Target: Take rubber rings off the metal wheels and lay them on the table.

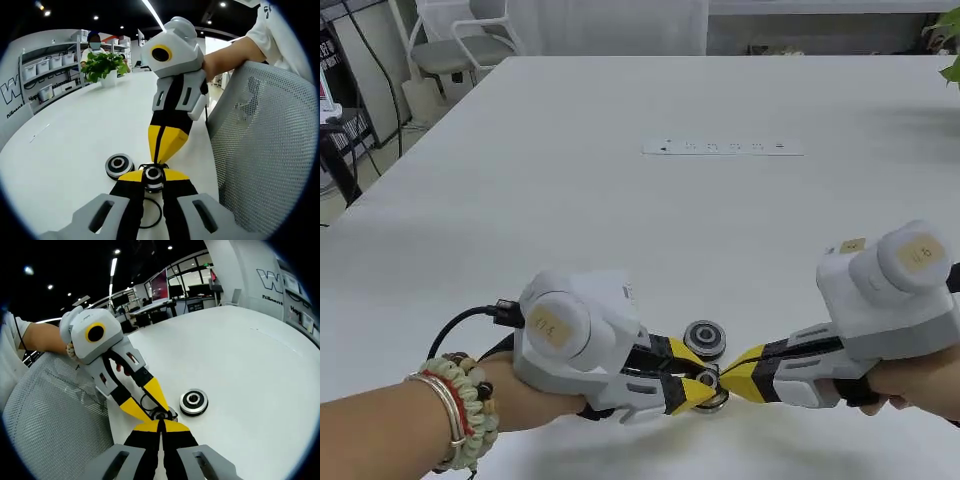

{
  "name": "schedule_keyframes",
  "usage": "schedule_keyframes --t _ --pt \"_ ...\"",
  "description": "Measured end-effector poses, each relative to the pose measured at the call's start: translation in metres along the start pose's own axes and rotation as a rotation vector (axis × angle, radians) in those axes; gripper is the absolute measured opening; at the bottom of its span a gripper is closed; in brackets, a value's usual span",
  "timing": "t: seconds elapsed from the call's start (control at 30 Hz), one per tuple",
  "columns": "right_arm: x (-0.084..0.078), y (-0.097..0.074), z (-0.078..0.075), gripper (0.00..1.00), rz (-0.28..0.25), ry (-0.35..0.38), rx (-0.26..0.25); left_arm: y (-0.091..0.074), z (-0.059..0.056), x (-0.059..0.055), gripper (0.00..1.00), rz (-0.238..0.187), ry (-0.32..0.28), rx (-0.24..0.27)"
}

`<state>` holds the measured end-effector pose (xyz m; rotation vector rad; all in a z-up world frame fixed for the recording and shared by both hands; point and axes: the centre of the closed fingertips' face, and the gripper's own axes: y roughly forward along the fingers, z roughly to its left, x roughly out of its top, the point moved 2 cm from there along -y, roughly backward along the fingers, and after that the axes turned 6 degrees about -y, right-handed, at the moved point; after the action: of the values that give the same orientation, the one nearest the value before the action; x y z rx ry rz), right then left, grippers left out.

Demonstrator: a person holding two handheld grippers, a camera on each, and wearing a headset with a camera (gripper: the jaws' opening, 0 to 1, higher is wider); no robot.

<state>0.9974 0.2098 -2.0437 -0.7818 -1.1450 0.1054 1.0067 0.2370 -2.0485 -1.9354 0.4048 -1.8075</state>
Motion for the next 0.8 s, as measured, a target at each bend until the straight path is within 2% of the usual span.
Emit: schedule_keyframes --t 0.07,0.17,0.23,0.43,0.63,0.8 --pt "0.008 0.001 0.006 0.0 -0.041 -0.011 0.027 0.001 0.0 0.0 0.08 -0.001 0.0 0.001" --pt "0.006 0.001 0.002 0.0 -0.008 -0.052 -0.002 0.001 0.0 0.001 0.08 -0.001 -0.002 0.003" --pt "0.003 0.001 0.003 0.0 -0.009 -0.033 0.007 0.001 0.0 0.001 0.08 -0.003 -0.004 0.004" --pt "-0.002 0.0 -0.005 0.0 0.018 0.005 -0.021 0.001 0.0 0.001 0.08 -0.004 -0.012 0.006" --pt "-0.003 0.0 -0.006 0.0 0.017 0.022 -0.025 0.001 0.001 0.0 0.08 -0.002 -0.021 0.006" --pt "-0.002 -0.001 -0.006 0.0 0.011 0.024 -0.028 -0.001 0.002 0.003 0.09 0.027 -0.05 0.003"
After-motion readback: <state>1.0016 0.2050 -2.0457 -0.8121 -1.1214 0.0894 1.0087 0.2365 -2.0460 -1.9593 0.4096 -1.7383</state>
